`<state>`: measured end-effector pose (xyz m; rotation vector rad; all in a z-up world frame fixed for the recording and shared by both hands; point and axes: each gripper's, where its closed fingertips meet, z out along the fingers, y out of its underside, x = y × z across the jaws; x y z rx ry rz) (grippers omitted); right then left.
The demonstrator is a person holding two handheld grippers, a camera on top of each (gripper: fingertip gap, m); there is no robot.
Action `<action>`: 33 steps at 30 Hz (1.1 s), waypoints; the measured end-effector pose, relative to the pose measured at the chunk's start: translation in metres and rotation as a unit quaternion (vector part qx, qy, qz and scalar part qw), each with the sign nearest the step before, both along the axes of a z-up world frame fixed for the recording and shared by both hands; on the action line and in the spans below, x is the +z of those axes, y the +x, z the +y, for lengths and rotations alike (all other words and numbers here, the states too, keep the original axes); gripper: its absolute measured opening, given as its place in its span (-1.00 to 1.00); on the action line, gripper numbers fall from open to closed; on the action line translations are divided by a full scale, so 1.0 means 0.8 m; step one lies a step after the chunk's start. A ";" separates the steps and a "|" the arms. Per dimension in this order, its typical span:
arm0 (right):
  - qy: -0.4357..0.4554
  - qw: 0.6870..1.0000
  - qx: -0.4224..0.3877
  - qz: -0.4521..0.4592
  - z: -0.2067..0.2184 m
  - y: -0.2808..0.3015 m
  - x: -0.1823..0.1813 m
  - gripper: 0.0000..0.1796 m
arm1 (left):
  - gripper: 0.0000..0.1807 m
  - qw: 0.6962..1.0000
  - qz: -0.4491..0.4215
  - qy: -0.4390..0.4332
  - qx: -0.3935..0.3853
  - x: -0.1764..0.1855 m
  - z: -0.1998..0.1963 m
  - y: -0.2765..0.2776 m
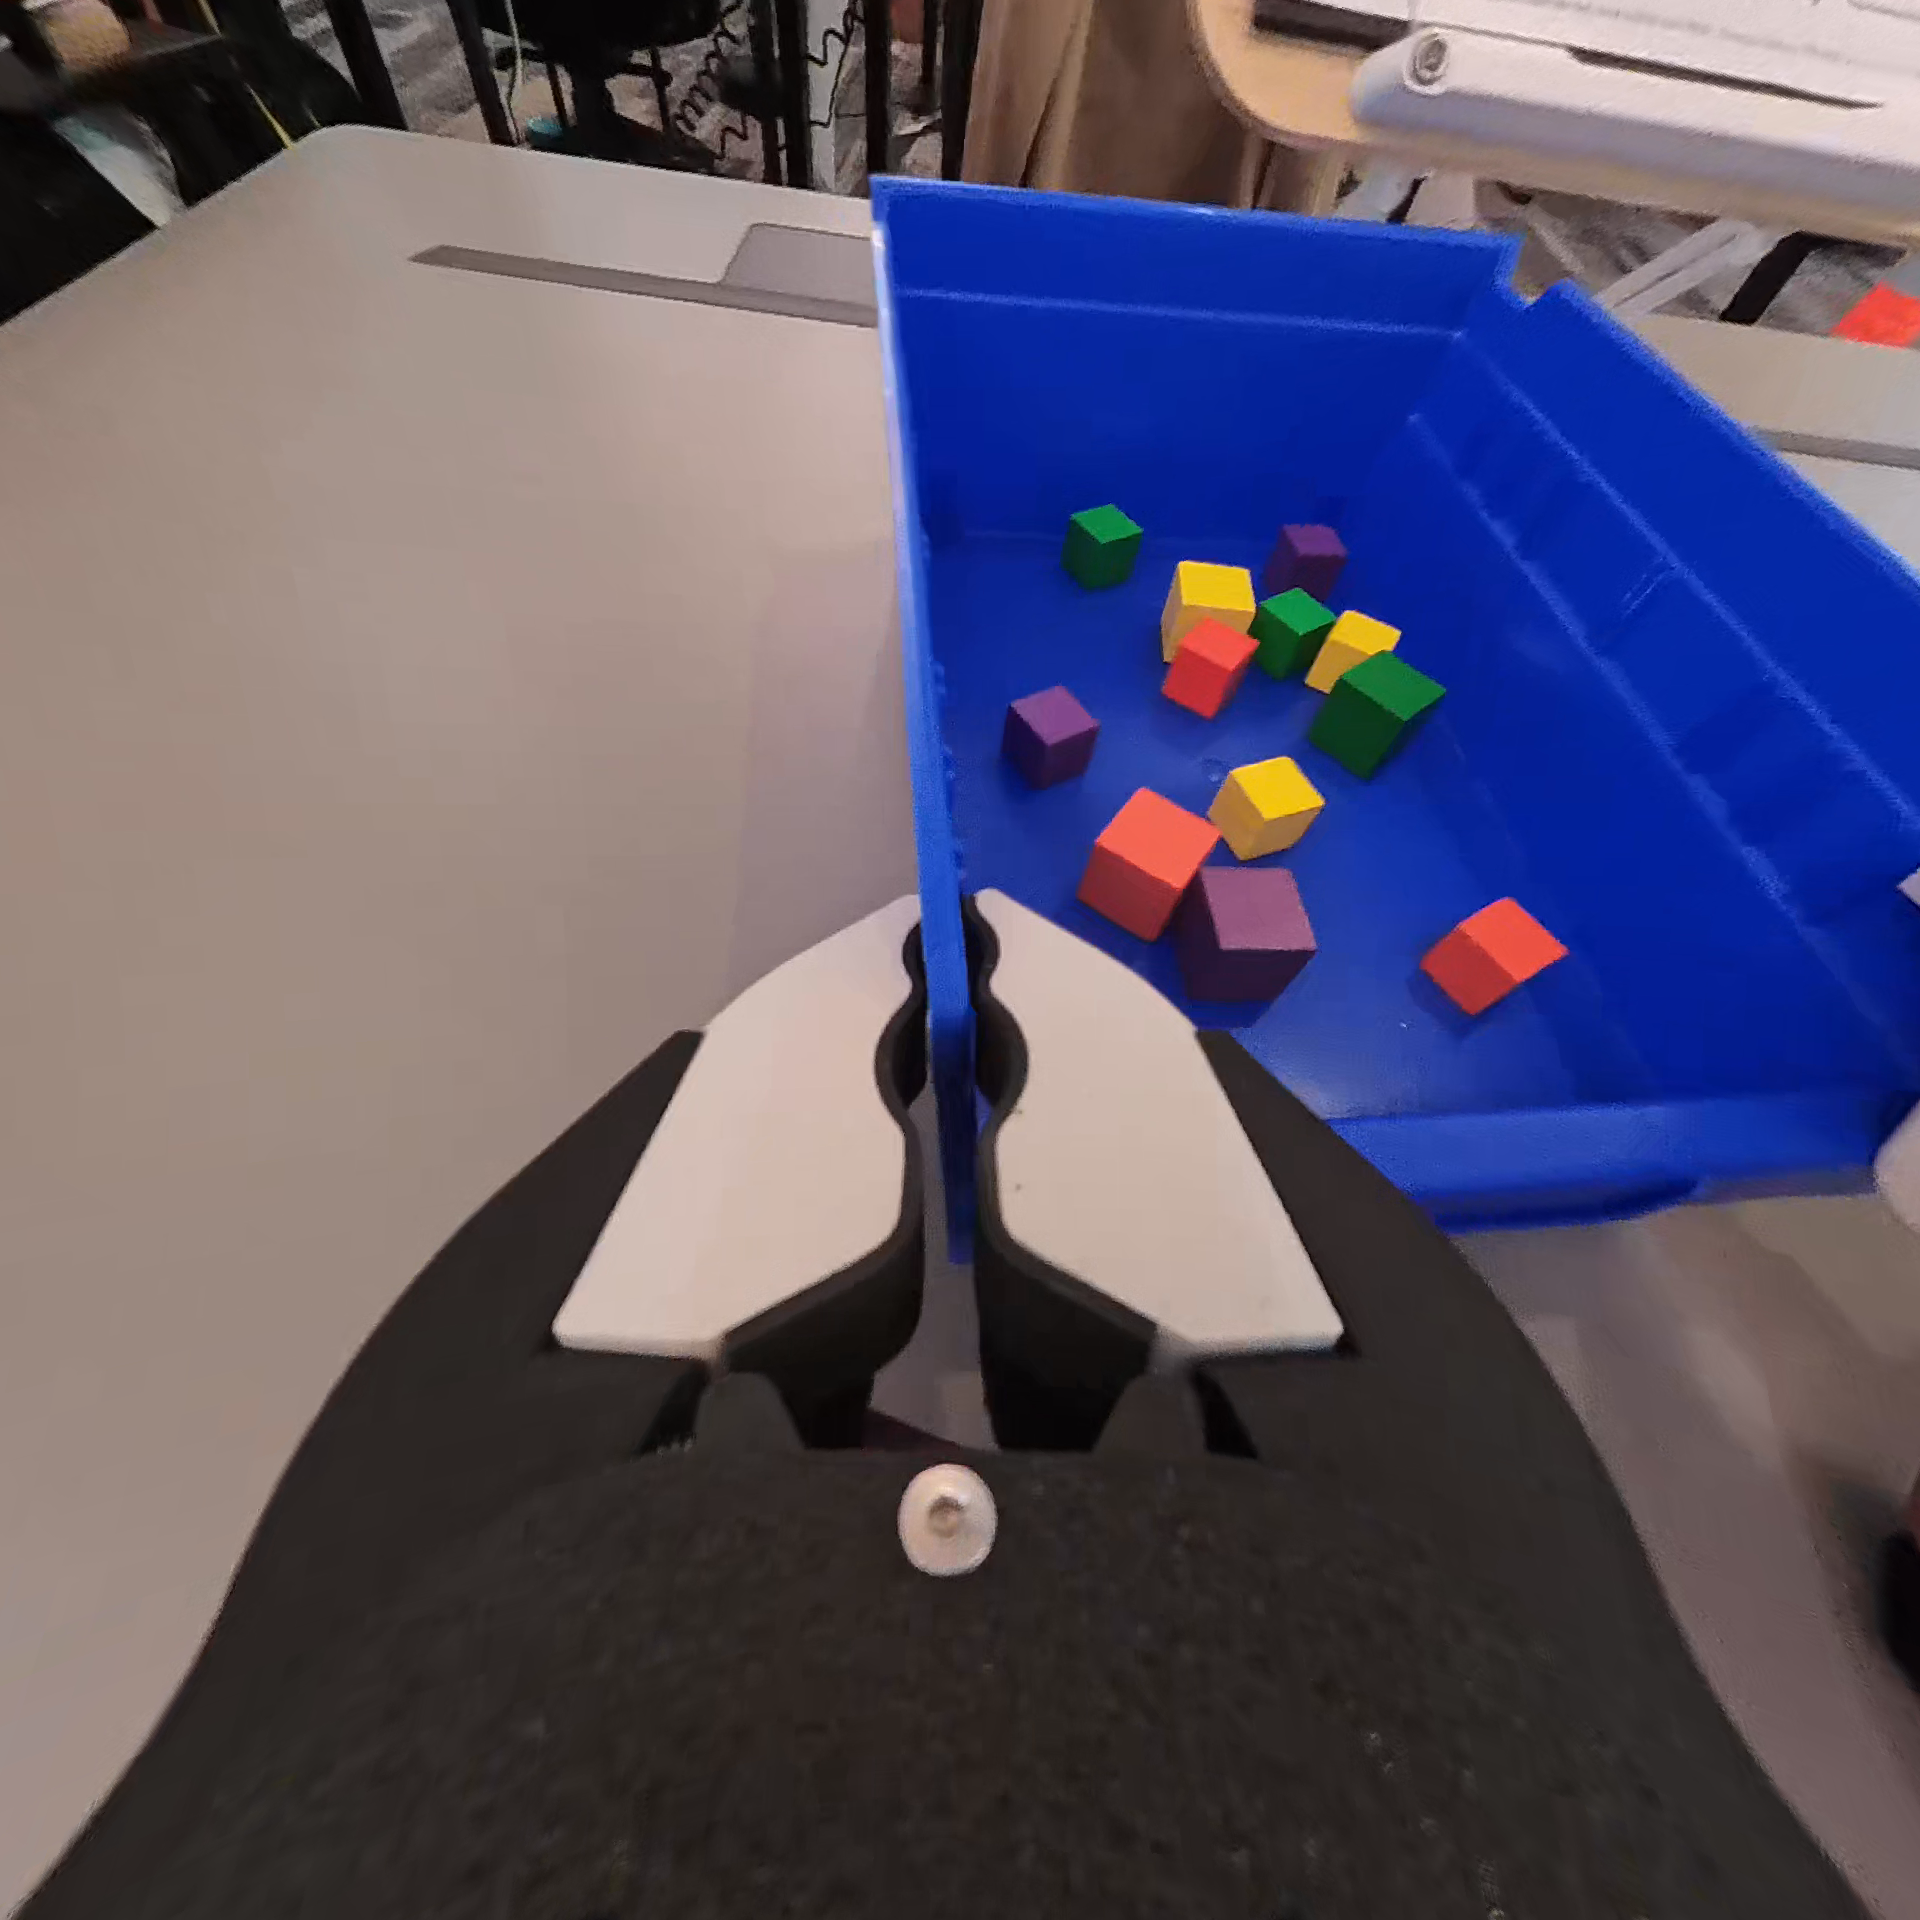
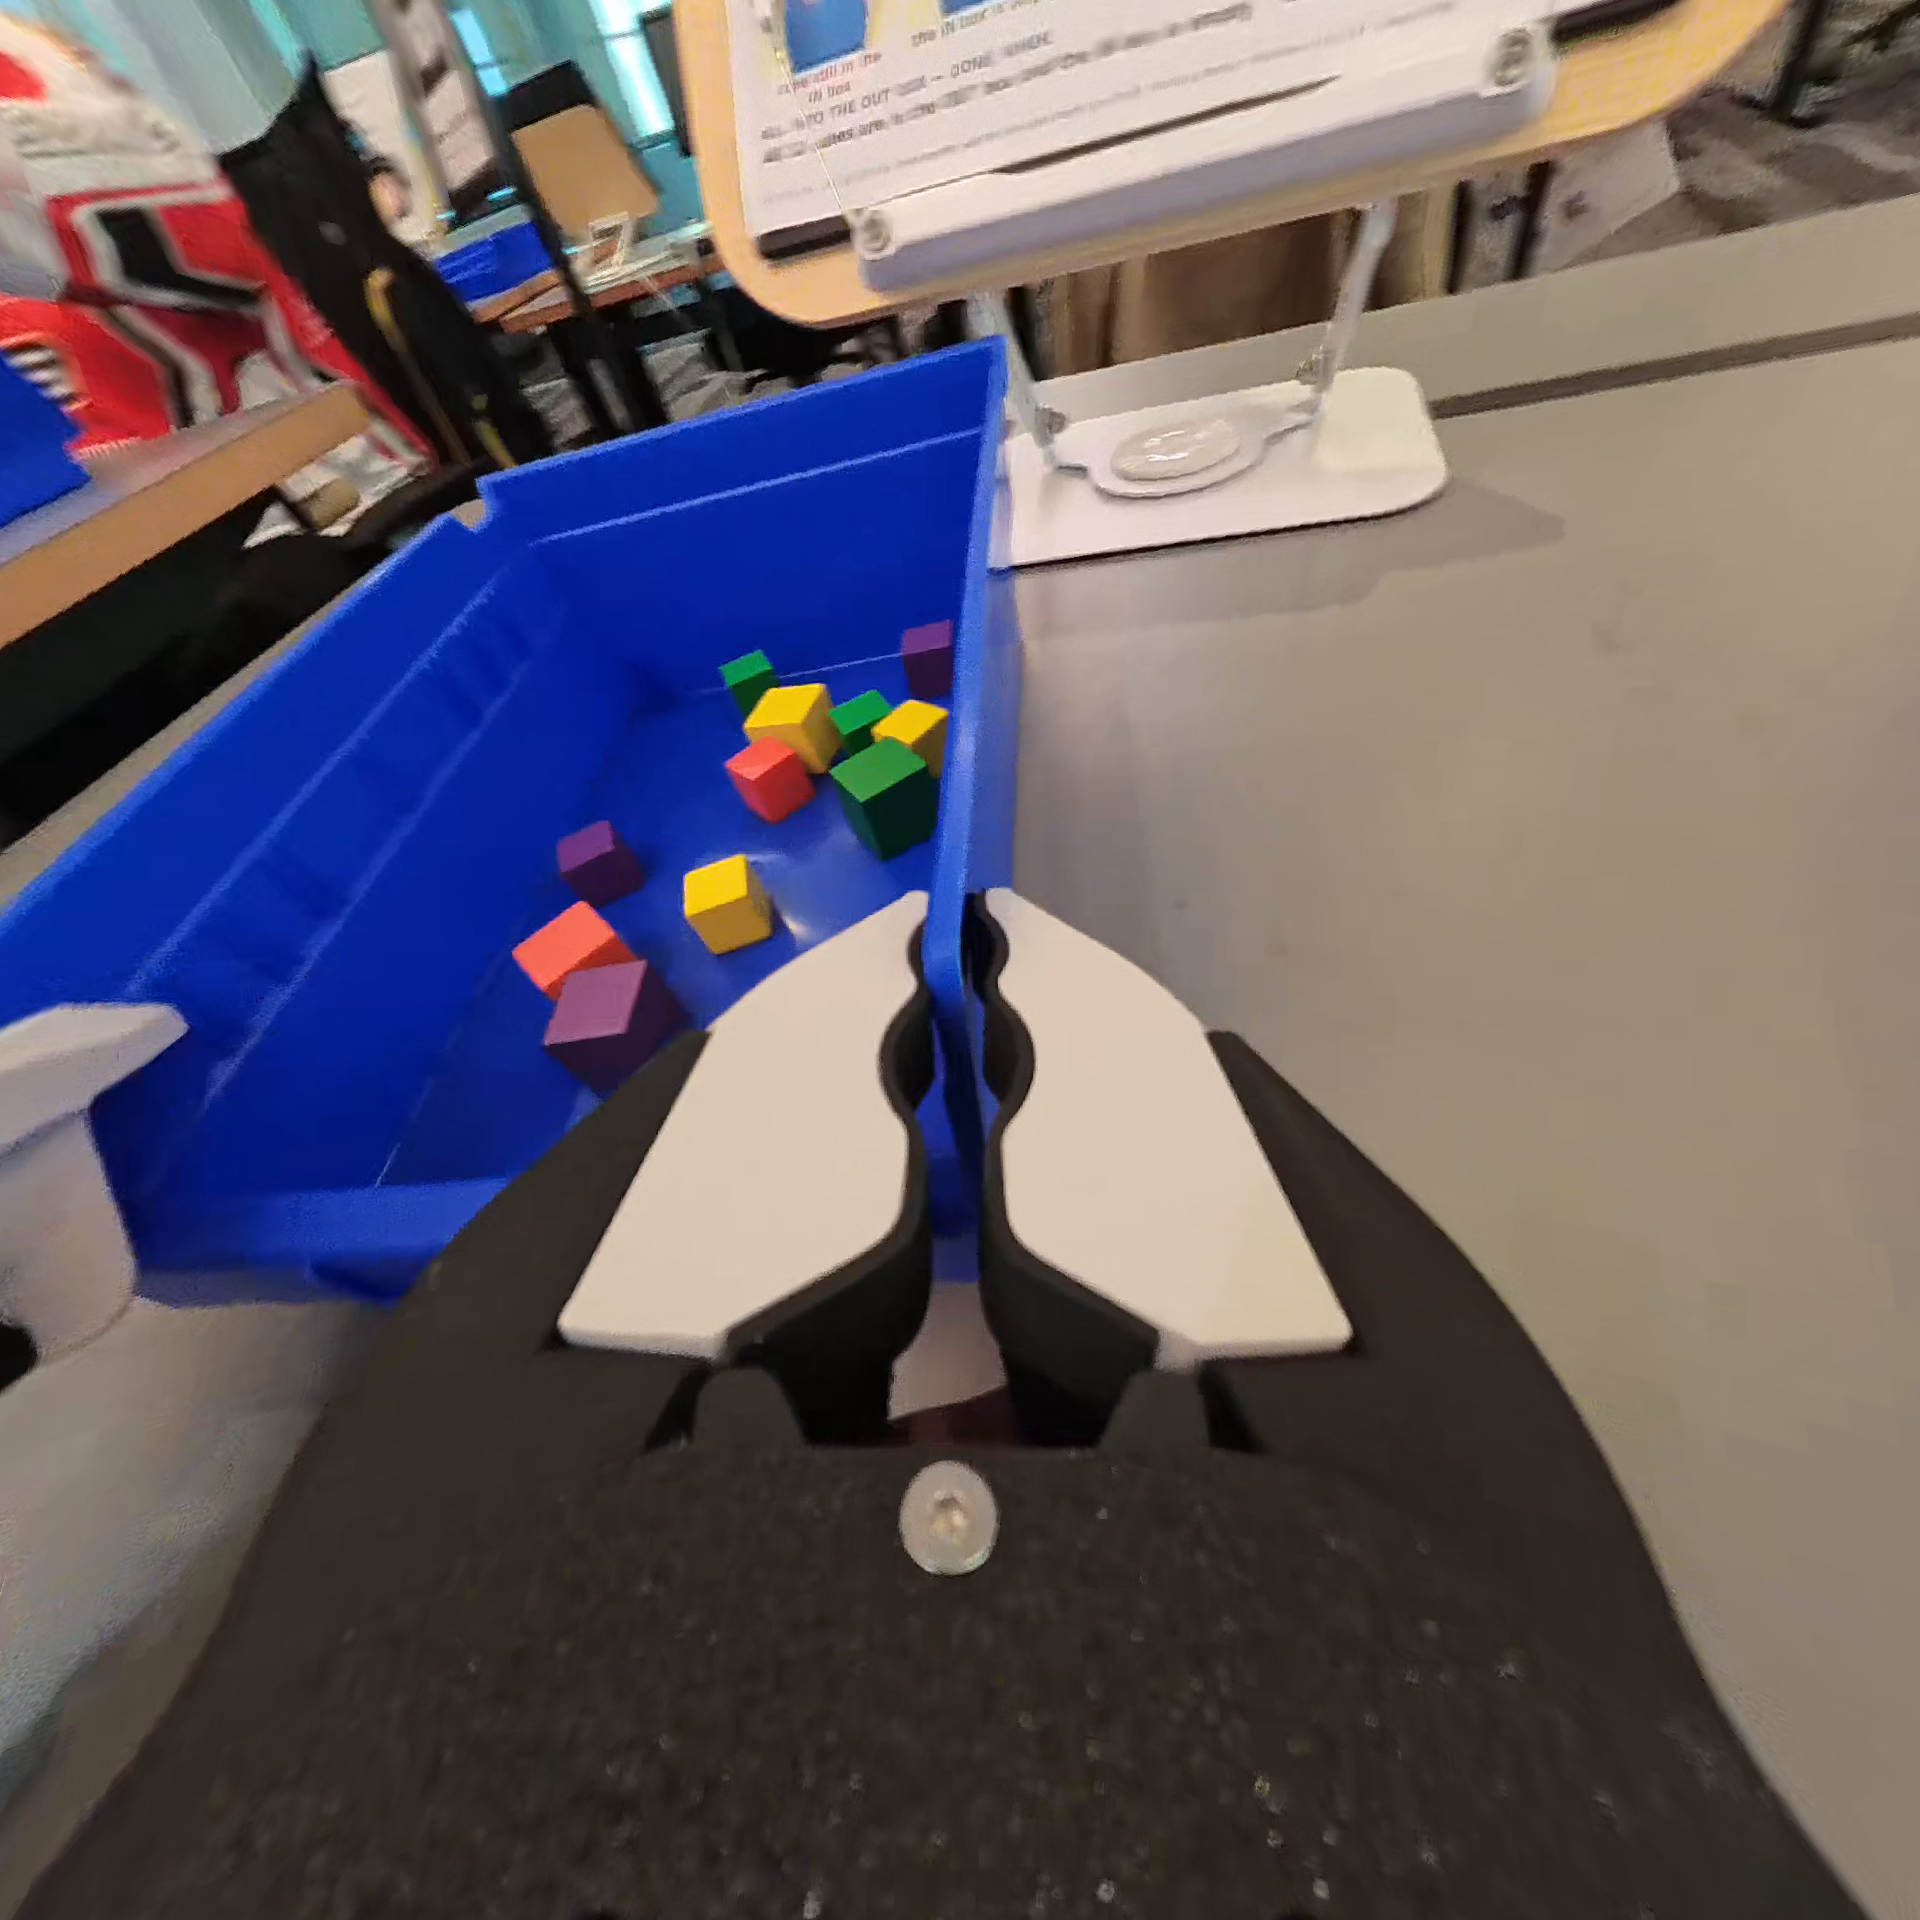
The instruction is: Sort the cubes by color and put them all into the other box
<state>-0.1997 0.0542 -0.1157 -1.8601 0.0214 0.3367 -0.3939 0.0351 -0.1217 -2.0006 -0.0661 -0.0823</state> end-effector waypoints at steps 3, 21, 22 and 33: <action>0.009 1.000 -0.015 0.019 -0.008 -0.033 0.006 -0.96 | -0.97 1.000 0.013 -0.003 0.013 0.009 -0.004 -0.039; -0.007 0.995 0.075 -0.069 -0.004 -0.278 -0.001 -0.90 | -0.97 1.000 -0.002 -0.012 0.023 0.001 0.018 -0.275; -0.005 0.994 0.088 -0.067 -0.004 -0.278 -0.001 -0.88 | -0.97 1.000 -0.011 -0.010 0.020 0.001 0.020 -0.275; 0.138 0.964 0.182 -0.132 -0.110 -0.028 0.117 -0.63 | -0.57 0.991 0.059 0.113 0.043 0.137 -0.080 -0.186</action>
